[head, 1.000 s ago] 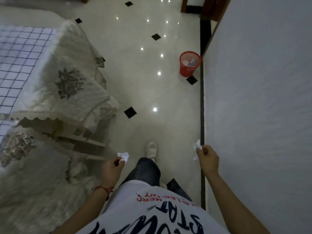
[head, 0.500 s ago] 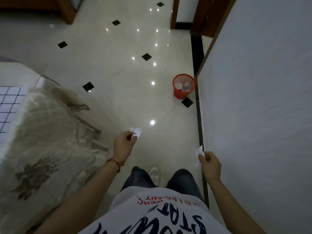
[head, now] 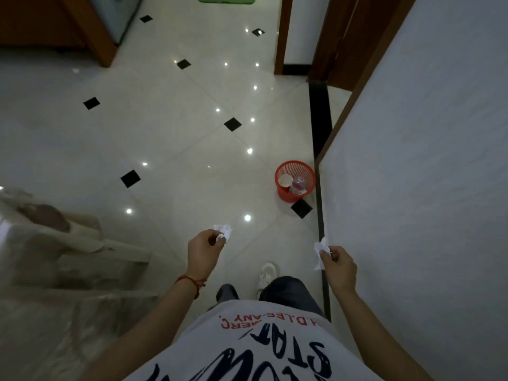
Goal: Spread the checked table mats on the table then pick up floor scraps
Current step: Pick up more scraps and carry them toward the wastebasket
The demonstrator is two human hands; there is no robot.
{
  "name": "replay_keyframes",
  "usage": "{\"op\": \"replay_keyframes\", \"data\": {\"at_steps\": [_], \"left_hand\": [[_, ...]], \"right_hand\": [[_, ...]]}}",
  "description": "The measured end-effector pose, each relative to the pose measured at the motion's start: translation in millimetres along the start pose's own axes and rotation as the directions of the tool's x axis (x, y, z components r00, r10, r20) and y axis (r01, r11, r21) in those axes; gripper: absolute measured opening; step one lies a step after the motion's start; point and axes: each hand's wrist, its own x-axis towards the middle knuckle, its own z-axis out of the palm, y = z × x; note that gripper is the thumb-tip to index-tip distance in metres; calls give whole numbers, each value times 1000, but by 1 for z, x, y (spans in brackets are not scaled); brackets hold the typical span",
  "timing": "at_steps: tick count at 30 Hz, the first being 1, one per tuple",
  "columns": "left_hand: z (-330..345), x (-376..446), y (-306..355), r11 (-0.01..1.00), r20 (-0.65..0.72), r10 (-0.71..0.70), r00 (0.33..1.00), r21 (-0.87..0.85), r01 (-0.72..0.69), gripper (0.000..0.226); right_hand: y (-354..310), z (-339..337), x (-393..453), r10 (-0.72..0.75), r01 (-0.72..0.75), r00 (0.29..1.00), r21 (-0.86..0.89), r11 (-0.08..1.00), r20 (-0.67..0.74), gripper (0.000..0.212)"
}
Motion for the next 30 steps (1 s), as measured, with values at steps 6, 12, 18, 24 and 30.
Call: {"op": "replay_keyframes", "data": {"at_steps": [6,12,18,24,30], "left_hand": [[13,54,32,996,10,-79,997,38,79,14],[34,116,66,993,69,-97,993,73,92,13],[59,215,108,990,139,-24,990,139,5,13],[89,309,174,979,239,119,964,134,-154,12],[138,367,218,955,368,194,909,141,-260,14]], "right_hand": [[-67,-4,86,-68,69,997,-18,997,27,12],[-96,3,158,-55,55,998,-26,998,-2,13],[-119,11,225,9,-11,997,-27,1000,-82,10],[-148,10,283,81,-84,989,-21,996,-127,13],[-160,20,326,178,-175,980,48,983,-87,9]]}}
